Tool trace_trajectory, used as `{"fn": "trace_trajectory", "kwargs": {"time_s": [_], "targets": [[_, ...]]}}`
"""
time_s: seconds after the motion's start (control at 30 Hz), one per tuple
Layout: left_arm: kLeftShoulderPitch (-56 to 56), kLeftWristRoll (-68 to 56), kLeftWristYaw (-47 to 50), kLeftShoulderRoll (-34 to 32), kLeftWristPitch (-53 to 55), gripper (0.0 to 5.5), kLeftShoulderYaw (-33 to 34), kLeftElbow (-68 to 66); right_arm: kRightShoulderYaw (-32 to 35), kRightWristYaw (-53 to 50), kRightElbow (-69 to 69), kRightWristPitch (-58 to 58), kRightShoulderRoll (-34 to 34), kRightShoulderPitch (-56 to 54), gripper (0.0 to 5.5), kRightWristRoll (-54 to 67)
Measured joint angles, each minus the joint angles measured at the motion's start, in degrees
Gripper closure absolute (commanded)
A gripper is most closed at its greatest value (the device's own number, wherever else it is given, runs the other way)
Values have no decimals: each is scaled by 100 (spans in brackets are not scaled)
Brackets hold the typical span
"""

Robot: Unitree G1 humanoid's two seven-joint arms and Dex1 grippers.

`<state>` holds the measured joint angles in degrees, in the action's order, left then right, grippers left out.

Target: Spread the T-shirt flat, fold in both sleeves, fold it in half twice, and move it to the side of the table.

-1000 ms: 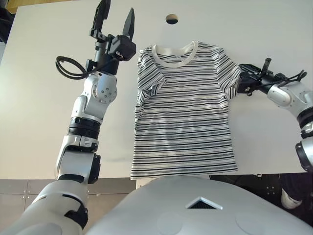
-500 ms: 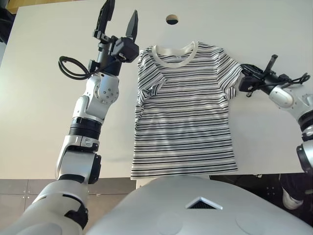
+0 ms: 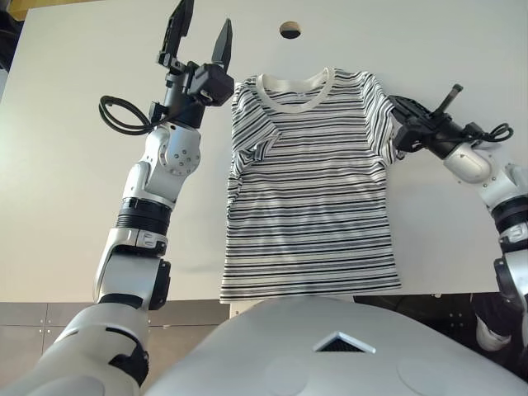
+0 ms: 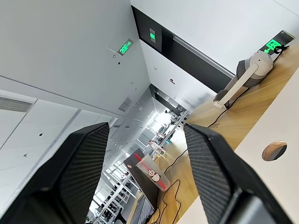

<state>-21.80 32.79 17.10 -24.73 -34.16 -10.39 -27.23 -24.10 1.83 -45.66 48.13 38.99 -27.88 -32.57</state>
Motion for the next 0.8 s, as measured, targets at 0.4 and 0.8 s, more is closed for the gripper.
{"fn": "trace_trajectory", "kwargs": {"time_s": [0.4,0.8], "targets": [[9,5,0,-6,-10,253,-20,-242,-224,-69,351,-625,-911,-375,485,-607],[848,-47,-1190,-1256,-265,253,-104,236,440,792,2530,-455,-235,936,267,631]]}}
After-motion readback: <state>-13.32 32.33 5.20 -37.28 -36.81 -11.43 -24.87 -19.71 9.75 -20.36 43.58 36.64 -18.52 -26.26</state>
